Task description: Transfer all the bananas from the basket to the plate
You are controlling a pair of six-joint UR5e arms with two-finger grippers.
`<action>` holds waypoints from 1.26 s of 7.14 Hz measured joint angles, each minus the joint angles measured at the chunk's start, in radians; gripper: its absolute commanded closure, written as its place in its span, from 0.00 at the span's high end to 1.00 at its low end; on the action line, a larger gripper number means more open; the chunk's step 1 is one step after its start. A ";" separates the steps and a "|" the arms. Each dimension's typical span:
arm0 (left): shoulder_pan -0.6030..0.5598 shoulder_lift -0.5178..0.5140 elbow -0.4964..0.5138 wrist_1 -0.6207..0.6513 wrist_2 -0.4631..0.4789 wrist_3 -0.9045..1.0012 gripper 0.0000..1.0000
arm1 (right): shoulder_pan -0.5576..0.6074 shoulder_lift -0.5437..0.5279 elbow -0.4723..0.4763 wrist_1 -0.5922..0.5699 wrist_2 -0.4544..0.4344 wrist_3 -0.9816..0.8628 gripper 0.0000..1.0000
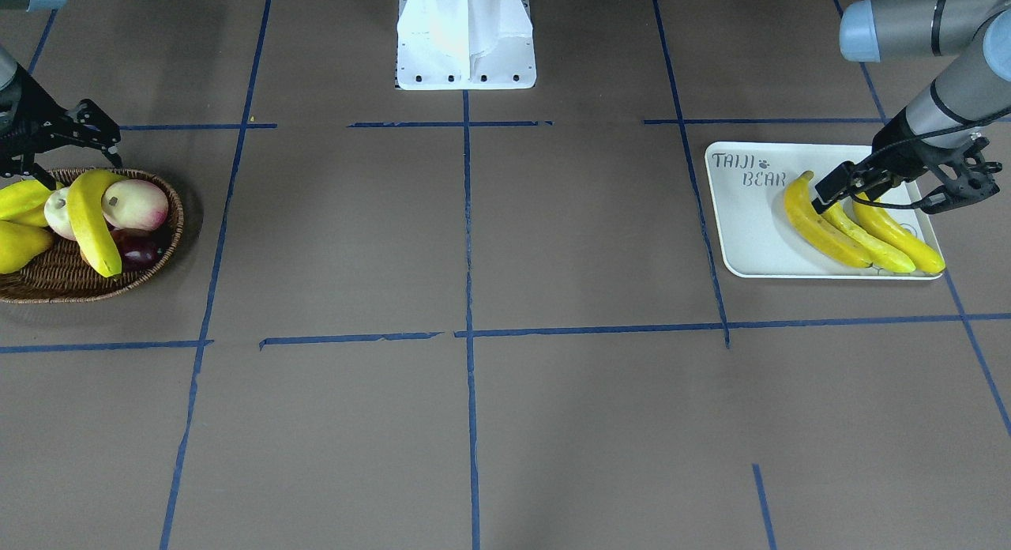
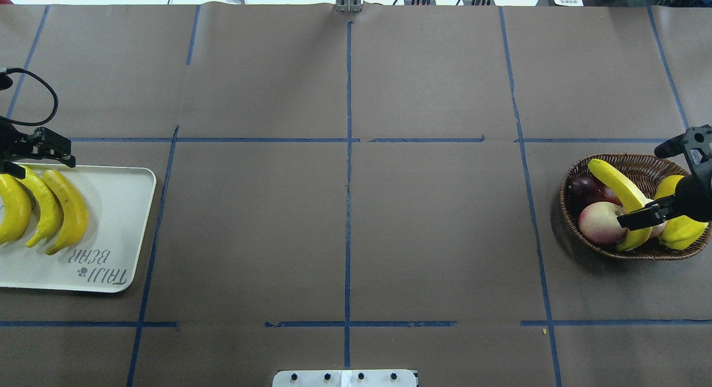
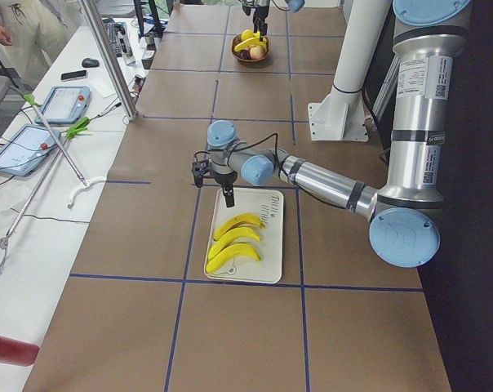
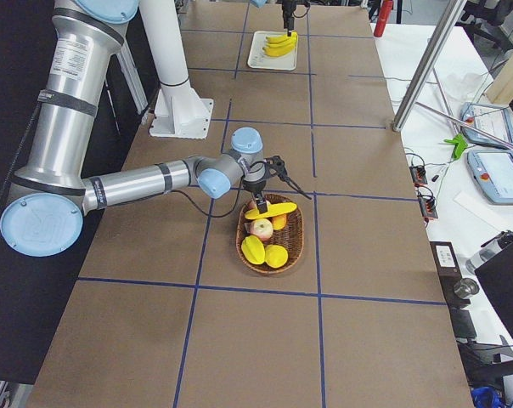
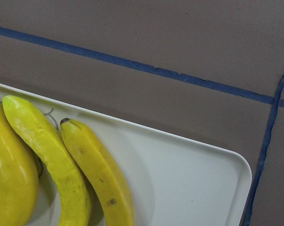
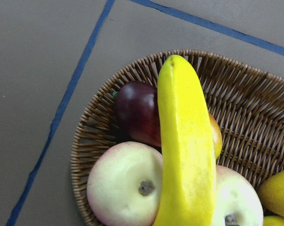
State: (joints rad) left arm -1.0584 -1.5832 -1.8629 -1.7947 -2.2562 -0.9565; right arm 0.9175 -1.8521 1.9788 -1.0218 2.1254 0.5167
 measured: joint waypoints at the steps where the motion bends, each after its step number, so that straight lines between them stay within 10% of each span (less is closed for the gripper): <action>1: -0.001 0.000 0.000 0.000 0.001 0.000 1.00 | 0.005 0.001 -0.040 0.038 0.011 -0.002 0.73; 4: -0.003 0.005 -0.011 -0.001 0.001 0.001 1.00 | 0.005 0.055 -0.074 0.055 0.016 0.037 0.11; 9: -0.005 0.017 -0.036 0.000 0.000 0.001 1.00 | 0.050 0.076 -0.020 -0.001 0.078 0.058 0.00</action>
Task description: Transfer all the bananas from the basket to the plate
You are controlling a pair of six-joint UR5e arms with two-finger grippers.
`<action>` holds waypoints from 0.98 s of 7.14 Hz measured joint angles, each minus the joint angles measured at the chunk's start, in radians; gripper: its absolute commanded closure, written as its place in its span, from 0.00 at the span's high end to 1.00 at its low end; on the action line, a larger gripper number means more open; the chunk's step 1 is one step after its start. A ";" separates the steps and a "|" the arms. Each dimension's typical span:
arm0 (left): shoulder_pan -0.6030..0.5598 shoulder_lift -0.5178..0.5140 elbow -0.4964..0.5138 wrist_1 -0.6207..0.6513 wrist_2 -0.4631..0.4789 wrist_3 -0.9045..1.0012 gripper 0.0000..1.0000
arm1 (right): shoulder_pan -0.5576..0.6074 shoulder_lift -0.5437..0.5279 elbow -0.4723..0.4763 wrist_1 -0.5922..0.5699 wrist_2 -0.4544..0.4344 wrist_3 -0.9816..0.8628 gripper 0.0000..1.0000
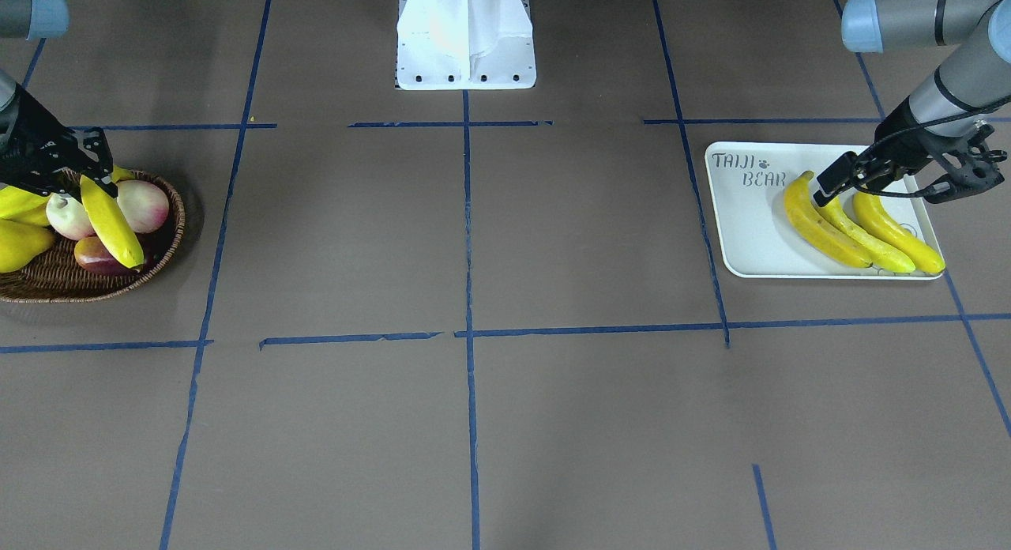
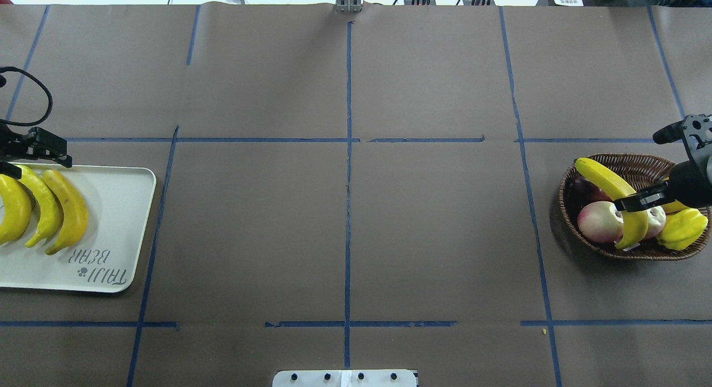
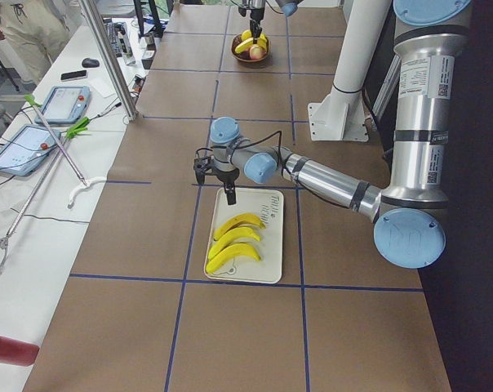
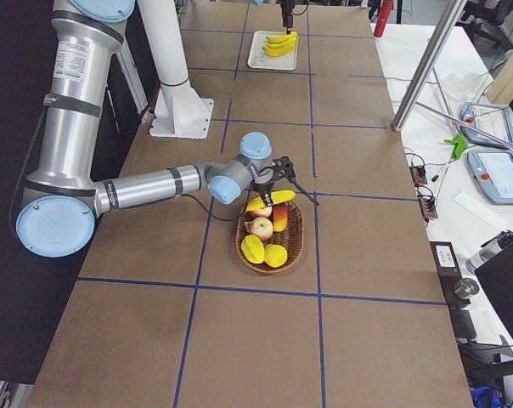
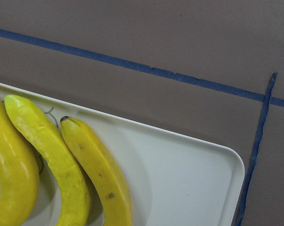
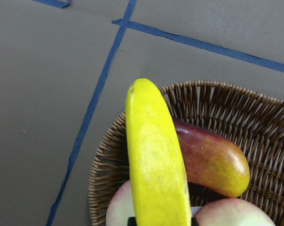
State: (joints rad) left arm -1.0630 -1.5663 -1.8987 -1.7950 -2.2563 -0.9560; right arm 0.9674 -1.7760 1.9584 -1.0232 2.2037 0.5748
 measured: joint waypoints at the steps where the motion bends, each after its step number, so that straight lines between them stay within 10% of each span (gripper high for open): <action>1: 0.001 -0.004 -0.005 -0.001 -0.001 -0.012 1.00 | 0.028 0.024 0.040 -0.067 0.032 -0.001 0.01; 7: 0.062 -0.184 -0.100 -0.013 -0.008 -0.301 1.00 | -0.164 0.520 -0.041 -0.199 -0.092 0.031 0.03</action>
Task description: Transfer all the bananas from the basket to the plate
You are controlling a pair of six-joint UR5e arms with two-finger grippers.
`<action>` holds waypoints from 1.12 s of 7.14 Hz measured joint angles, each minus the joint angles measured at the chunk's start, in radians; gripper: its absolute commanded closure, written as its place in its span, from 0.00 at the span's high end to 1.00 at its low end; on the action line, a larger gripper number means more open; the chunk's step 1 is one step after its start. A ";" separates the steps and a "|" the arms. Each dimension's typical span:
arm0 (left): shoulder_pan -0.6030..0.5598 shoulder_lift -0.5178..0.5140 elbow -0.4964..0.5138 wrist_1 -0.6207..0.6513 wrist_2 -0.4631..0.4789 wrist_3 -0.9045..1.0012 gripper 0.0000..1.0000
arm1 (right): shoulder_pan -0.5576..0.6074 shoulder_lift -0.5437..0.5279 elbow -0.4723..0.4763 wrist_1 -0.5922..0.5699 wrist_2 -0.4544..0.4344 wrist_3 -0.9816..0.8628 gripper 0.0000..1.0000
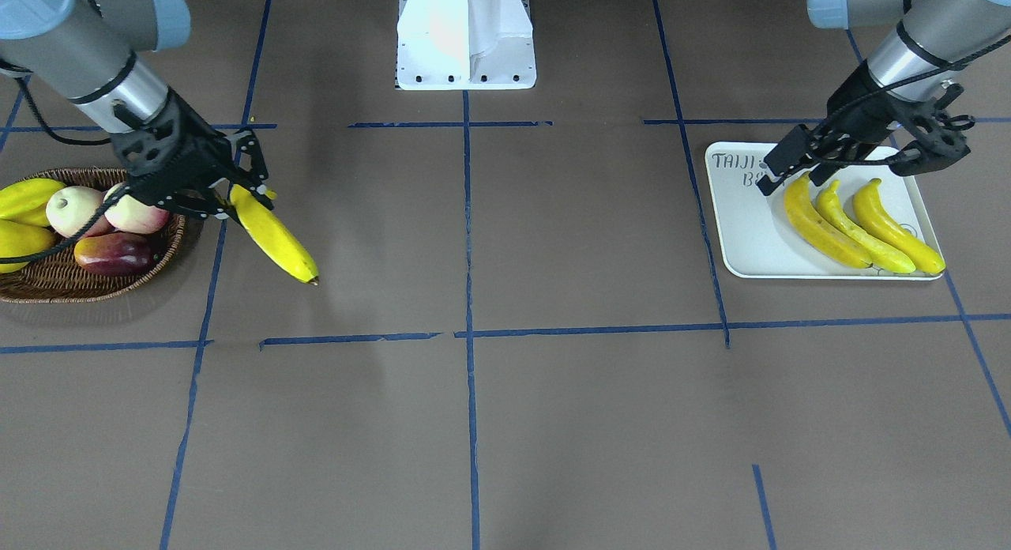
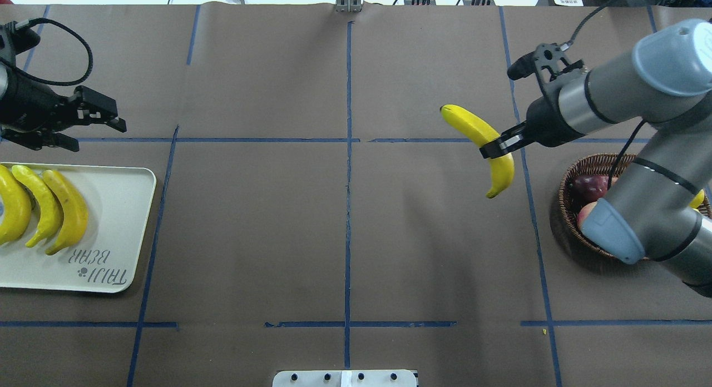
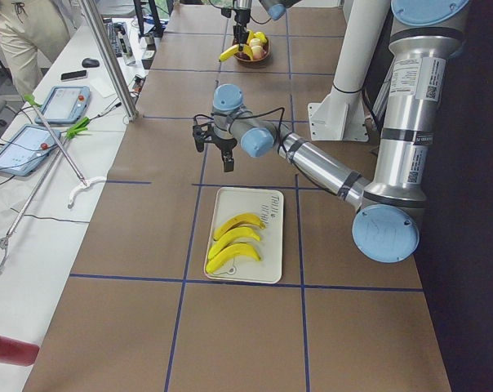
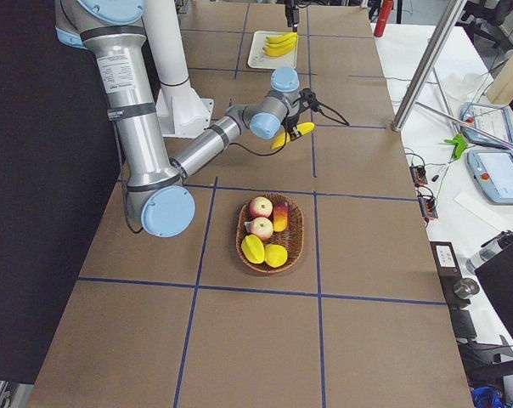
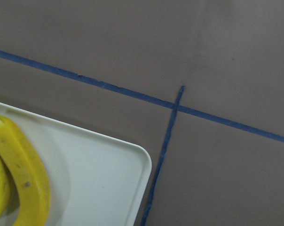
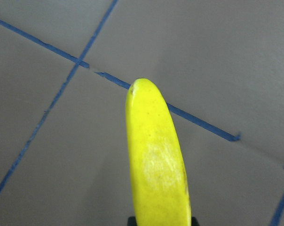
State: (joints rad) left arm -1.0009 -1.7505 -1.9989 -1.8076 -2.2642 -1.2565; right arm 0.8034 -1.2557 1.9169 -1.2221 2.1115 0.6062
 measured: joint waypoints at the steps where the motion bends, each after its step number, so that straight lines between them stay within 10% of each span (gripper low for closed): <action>1: 0.040 -0.059 0.005 0.000 0.001 -0.082 1.00 | -0.060 0.050 -0.012 -0.001 -0.075 0.037 0.05; 8: 0.230 -0.261 0.193 -0.496 0.130 -0.632 1.00 | -0.267 0.251 -0.105 0.122 -0.177 0.596 0.02</action>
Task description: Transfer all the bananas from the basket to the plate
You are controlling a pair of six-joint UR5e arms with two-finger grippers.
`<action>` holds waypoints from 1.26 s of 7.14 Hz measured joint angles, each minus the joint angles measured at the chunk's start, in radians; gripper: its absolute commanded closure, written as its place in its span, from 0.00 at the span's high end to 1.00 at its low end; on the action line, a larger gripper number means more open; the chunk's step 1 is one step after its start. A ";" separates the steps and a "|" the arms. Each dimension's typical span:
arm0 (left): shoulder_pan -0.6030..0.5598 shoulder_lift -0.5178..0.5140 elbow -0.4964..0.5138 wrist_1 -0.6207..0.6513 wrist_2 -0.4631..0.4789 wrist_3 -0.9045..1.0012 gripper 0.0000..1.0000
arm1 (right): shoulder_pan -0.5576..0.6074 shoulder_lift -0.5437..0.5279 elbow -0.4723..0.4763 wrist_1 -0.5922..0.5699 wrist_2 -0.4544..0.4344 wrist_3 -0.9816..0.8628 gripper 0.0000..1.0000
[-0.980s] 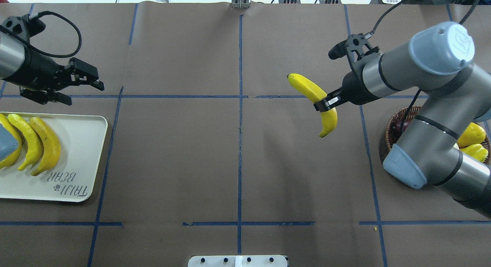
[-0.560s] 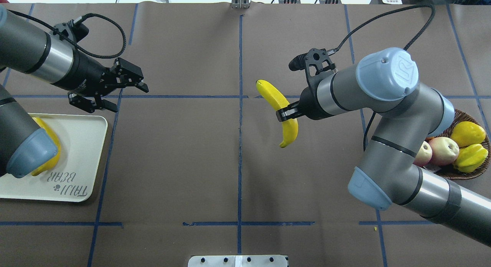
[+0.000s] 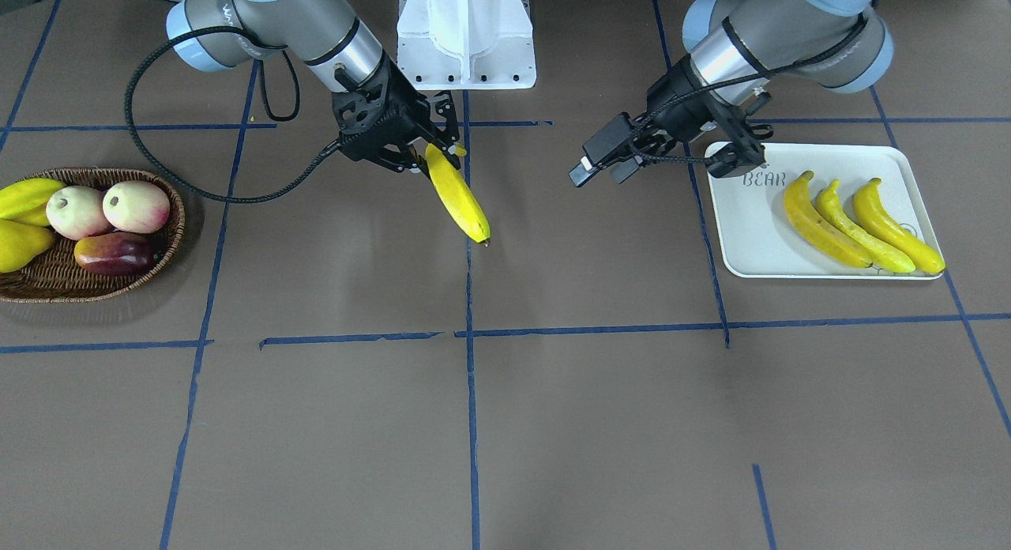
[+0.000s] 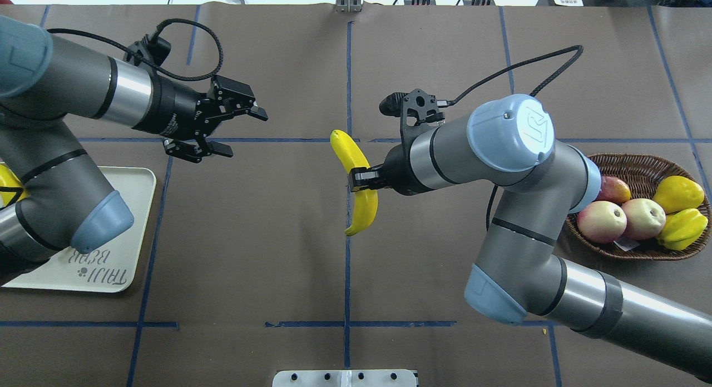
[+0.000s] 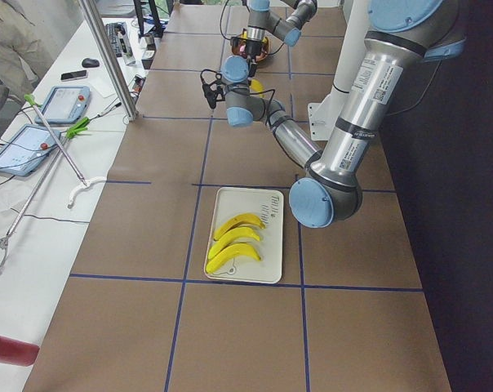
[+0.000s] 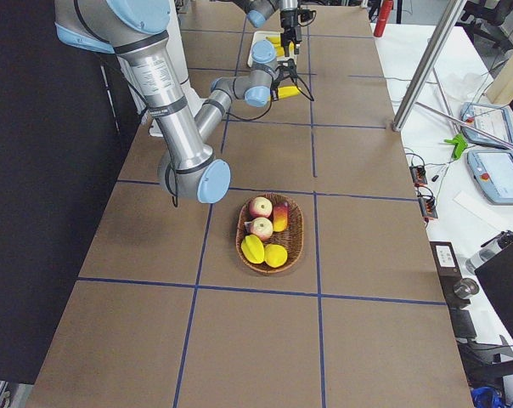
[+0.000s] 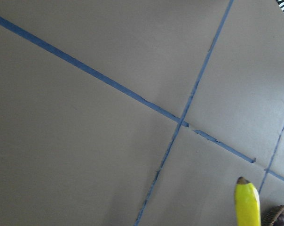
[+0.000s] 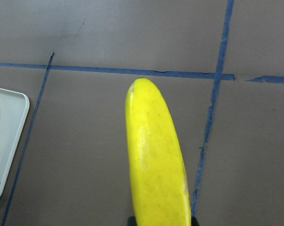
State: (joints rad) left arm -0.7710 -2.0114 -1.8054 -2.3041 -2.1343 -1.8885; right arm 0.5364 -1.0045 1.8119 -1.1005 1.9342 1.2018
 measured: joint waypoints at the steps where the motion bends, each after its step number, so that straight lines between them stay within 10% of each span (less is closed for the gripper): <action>1: 0.039 -0.038 0.035 -0.014 0.055 -0.051 1.00 | -0.014 0.028 -0.020 0.012 -0.001 0.021 0.02; 4: 0.116 -0.087 0.102 -0.016 0.091 -0.111 1.00 | -0.023 0.072 -0.031 0.018 -0.001 0.033 0.03; 9: 0.149 -0.118 0.108 -0.014 0.095 -0.247 0.05 | -0.030 0.079 -0.031 0.018 -0.001 0.033 0.12</action>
State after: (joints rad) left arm -0.6221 -2.1291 -1.6971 -2.3182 -2.0389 -2.1358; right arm 0.5060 -0.9259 1.7805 -1.0829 1.9328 1.2352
